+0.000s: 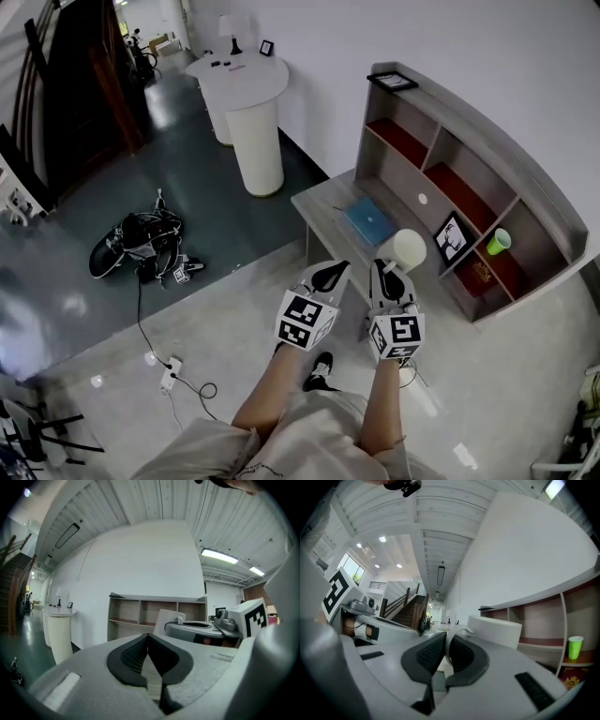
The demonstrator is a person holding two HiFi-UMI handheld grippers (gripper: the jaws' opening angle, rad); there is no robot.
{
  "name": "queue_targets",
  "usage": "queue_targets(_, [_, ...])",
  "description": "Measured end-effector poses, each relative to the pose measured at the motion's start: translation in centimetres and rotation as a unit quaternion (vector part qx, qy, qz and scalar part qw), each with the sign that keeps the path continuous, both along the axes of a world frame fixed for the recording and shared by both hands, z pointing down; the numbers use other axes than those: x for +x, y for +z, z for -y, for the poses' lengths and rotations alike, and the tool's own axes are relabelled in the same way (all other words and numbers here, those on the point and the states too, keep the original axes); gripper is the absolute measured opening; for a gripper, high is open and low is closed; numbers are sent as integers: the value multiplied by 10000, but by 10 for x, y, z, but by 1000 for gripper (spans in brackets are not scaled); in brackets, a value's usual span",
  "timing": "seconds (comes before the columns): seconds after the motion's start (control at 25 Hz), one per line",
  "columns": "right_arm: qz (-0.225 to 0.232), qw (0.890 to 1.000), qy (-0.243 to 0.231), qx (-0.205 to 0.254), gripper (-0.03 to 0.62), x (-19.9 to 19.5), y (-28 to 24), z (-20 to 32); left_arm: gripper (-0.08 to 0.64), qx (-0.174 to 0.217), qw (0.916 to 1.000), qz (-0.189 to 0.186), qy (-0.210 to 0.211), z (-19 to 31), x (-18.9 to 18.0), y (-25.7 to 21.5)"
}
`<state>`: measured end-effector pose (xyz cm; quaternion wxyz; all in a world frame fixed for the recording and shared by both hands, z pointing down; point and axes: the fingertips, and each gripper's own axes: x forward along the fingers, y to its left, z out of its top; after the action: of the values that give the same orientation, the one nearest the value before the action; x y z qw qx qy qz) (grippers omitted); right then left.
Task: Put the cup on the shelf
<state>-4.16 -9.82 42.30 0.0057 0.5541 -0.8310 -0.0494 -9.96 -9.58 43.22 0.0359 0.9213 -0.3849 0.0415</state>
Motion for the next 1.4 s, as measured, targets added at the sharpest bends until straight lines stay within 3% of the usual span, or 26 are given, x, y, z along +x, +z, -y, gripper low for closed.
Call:
queue_targets(0.32, [-8,9997,-236,0,21,15,8,70,11,-42,9994,236,-241,66,21,7])
queue_targets(0.52, [-147,9990,-379,-168,21,30,22,77,11,-327,9988,139,-350,102,46,20])
queue_targets(0.8, [-153,9993,36,-332,21,85,28,63,11,-455,9988,-47,-145,107,89,26])
queue_targets(1.04, [-290,9979,306,-488,21,119,32,63,11,-465,9986,-196,-159,112,98,20])
queue_targets(1.4, [-219,9986,226,-415,21,105,36,119,11,-294,9995,32,-60,159,89,13])
